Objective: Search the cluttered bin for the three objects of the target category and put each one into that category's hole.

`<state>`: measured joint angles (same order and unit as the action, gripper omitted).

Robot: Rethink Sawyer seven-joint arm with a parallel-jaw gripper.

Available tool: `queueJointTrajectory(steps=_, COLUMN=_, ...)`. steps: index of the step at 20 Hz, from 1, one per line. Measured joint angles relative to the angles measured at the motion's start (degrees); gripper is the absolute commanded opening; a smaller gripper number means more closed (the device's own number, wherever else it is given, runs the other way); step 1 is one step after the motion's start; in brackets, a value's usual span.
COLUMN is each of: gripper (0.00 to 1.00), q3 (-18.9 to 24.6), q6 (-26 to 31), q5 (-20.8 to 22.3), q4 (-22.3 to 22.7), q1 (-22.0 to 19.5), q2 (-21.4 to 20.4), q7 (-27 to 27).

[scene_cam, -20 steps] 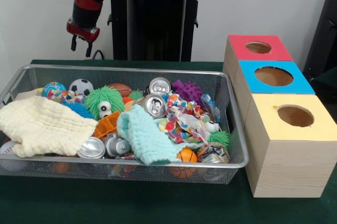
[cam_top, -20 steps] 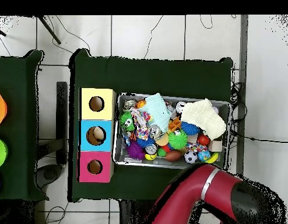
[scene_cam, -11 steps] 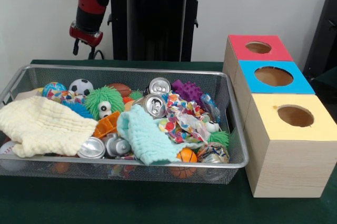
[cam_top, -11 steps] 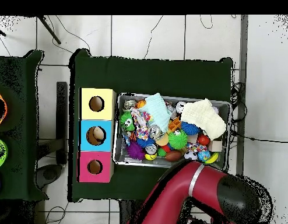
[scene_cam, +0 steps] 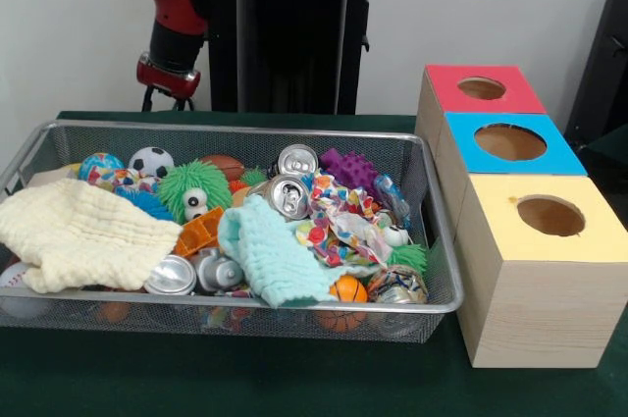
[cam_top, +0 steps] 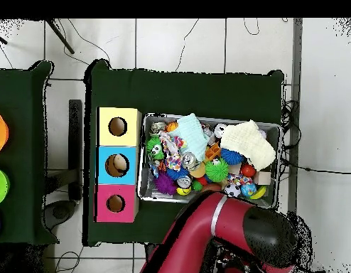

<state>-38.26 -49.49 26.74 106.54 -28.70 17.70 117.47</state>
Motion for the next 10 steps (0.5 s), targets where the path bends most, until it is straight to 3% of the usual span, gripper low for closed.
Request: queueJointTrajectory(steps=10, gripper=1.00, q3=1.0, q6=-3.6, q5=-3.5, q4=0.0, q1=4.4, q2=0.8, q7=0.0)
